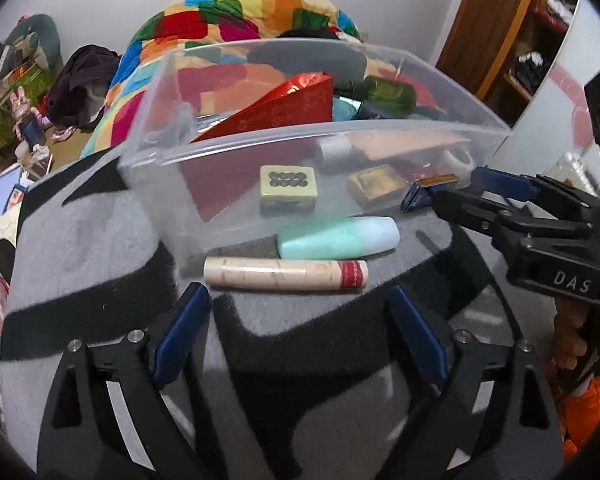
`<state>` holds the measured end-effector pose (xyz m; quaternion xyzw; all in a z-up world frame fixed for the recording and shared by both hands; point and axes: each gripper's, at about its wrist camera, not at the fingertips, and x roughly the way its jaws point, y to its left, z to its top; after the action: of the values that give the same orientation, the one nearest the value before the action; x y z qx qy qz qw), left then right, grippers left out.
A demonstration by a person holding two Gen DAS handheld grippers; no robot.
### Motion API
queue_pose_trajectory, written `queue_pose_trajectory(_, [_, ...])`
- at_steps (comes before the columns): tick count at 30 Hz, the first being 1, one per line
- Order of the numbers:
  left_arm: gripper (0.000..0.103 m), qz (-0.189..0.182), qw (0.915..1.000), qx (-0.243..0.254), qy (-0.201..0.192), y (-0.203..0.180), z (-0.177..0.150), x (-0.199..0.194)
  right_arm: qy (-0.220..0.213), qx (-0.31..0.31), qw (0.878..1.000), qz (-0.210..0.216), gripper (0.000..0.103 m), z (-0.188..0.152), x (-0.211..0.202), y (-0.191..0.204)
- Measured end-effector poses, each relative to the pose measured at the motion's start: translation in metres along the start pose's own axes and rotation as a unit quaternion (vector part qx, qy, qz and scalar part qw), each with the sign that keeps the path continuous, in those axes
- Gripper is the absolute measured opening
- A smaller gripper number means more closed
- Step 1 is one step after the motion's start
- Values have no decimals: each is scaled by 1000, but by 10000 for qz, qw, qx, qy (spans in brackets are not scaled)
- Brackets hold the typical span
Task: Organize objects
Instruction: 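Grasp the red-capped wooden tube with the left tool while the right tool grasps the blue blade packet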
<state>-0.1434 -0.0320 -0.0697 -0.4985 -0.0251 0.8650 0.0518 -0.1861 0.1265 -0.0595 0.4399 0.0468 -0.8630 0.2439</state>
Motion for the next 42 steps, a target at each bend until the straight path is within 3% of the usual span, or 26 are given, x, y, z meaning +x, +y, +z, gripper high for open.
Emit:
queue_pose_trajectory(6, [92, 214, 9996, 159, 12, -6, 4, 10, 88, 117, 9997, -169, 69, -1, 13, 10])
queue_pose_trajectory(8, [84, 225, 9996, 156, -35, -5, 2, 9, 121, 159, 9996, -210, 68, -2, 15, 13])
queue_pose_trajectory(10, [77, 235, 9996, 133, -75, -4, 1, 8, 96, 290, 9992, -248, 61, -2, 15, 12])
queue_pose_trajectory(12, [72, 211, 9996, 129, -110, -5, 0, 6, 111, 407, 9989, -191, 43, -2, 15, 9])
queue_pose_trajectory(15, [61, 246, 9994, 192, -176, -7, -4, 2, 126, 471, 9987, -149, 32, -4, 15, 7])
queue_pose_trajectory(28, [24, -154, 9989, -186, -407, 21, -45, -34, 61, -132, 9998, 162, 31, -24, -5, 20])
queue_pose_trajectory(30, [23, -145, 9988, -228, -420, 27, -52, -40, 84, -235, 9995, 191, 29, -31, -9, 21])
queue_pose_trajectory(32, [23, -105, 9988, -232, -418, 29, -56, -44, 107, -252, 9993, 241, 17, -35, -13, 19])
queue_pose_trajectory(35, [25, -164, 9988, -245, -398, 32, -61, -49, 174, -236, 9988, 383, 18, -37, -16, 14])
queue_pose_trajectory(38, [38, -200, 9987, -303, -370, 30, -56, -46, 124, -246, 9990, 349, 18, -38, -19, 13])
queue_pose_trajectory(40, [45, -206, 9986, -331, -362, 27, -51, -43, 118, -233, 9988, 416, 23, -37, -20, 11])
queue_pose_trajectory(42, [49, -187, 9986, -335, -358, 23, -45, -39, 90, -255, 9987, 423, 42, -35, -21, 12])
